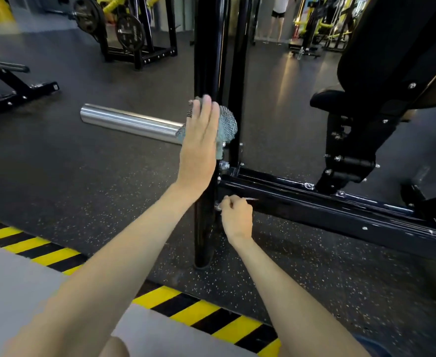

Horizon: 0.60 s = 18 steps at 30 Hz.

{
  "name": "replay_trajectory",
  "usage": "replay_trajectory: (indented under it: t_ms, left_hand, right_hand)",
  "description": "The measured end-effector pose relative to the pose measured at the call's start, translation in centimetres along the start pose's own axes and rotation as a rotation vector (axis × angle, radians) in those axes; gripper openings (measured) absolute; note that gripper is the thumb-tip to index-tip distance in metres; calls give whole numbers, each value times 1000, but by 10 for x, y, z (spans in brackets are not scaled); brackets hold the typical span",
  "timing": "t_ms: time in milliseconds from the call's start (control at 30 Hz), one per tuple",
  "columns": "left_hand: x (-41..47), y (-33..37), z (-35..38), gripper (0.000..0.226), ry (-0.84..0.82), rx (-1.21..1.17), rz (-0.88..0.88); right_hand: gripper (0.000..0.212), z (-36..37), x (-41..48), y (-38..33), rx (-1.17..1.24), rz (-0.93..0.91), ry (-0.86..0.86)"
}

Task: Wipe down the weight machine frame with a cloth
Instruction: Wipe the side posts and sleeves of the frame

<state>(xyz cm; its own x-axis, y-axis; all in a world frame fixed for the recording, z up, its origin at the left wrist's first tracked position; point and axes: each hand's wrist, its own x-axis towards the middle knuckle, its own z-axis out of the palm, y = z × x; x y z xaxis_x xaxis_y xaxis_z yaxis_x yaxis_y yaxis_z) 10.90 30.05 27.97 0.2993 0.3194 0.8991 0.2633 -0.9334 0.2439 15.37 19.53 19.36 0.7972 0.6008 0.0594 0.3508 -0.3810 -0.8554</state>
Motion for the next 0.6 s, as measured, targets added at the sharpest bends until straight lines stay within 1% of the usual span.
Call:
replay_trajectory:
  t_ms: [67, 100, 167, 233, 300, 400, 467, 500, 533, 600]
  left_hand:
    - [-15, -26, 7, 77, -78, 290, 287]
    - [-24, -35, 7, 70, -119, 399, 420]
    - [-42, -48, 4, 46, -228, 516, 637]
    - [-63, -54, 2, 44, -369, 561, 756]
    - [-90, -60, 1, 45, -494, 591, 812]
    - [-118, -60, -6, 47, -660, 554, 859]
    - [-121, -56, -12, 49, -724, 455, 823]
    - [-117, -53, -16, 48, -725, 383, 776]
    - [-111, -48, -20, 43, -684, 307, 713]
    - [-97, -36, -29, 31, -485, 163, 602]
  right_hand:
    - [33, 5, 2, 4, 6, 19, -7]
    - [33, 9, 4, 6, 20, 24, -7]
    - [33, 16, 7, 8, 46, 38, 0]
    - [30, 22, 6, 11, 64, 53, -2]
    - [26, 24, 2, 17, 61, 63, -18]
    - [27, 24, 1, 29, 32, 86, 5]
    - [27, 22, 8, 29, 143, 123, -4]
    - [26, 21, 12, 25, 224, 136, -19]
    - [26, 21, 17, 20, 276, 134, -35]
    - [30, 25, 18, 11, 341, 128, -61]
